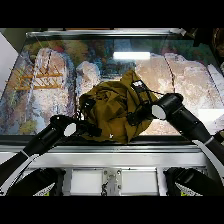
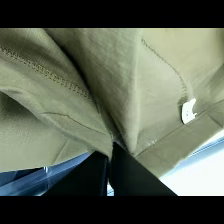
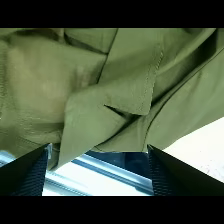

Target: Fold the clothes and pants, and hang the long-sleeved shirts on hangers.

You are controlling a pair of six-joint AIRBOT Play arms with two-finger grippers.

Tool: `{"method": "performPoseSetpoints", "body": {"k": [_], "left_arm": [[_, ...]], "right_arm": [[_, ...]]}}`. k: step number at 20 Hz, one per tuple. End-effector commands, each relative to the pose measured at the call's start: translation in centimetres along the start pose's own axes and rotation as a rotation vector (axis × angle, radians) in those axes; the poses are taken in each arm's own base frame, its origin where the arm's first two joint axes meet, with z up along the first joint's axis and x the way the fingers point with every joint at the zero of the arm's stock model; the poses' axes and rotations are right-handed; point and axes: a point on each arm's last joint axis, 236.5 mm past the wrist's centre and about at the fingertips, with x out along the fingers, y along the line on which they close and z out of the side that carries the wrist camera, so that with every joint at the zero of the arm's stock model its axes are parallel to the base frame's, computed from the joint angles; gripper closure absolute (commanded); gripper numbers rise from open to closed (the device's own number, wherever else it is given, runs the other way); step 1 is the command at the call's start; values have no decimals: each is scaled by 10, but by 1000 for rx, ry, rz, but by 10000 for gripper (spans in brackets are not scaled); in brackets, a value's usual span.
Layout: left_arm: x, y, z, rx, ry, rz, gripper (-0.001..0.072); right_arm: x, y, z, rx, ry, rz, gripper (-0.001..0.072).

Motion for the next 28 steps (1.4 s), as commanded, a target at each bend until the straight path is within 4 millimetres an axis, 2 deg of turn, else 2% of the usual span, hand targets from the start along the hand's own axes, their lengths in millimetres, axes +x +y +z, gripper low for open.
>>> {"method": "performPoseSetpoints", "body": {"k": [1, 4, 7, 8, 10, 12, 17, 19, 21, 23, 25, 26, 27, 28], "left_arm": [[0, -1, 3, 1, -13, -3, 693], [0, -1, 5, 1, -21, -5, 693], [0, -1, 5, 1, -21, -5, 693], [0, -1, 5, 1, -21, -5, 693], [0, -1, 4, 1, -20, -5, 693], [0, -1, 4, 1, -19, -4, 693], [0, -1, 4, 1, -17, -4, 693], [0, -1, 4, 1, -18, -4, 693], [0, -1, 4, 1, -18, -4, 693], [0, -1, 4, 1, -17, -4, 693], [0, -1, 2, 1, -8, -2, 693], [0, 0, 0, 1, 0, 0, 693], [-1, 1, -3, 2, 10, 4, 693], [-2, 1, -4, 4, 15, 6, 693]], "right_arm": [[43, 7, -20, 31, 146, -33, 53], [82, 20, -41, 13, 248, -89, 52], [100, 25, -43, 17, 239, -139, 52], [103, 25, -41, 42, 229, -142, 52], [104, 12, -35, 70, 202, -196, 56], [102, -5, -25, 56, 161, -267, 225], [101, -22, -17, 43, 135, -322, 241], [108, -20, -22, 50, 160, -316, 237], [119, -6, -30, 75, 191, -266, 235], [125, 4, -31, 76, 189, -238, 235], [127, 3, -28, 70, 176, -240, 244], [126, -2, -24, 53, 165, -261, 383], [123, -10, -23, 36, 160, -293, 583], [118, -19, -20, 18, 156, -323, 679]]}}
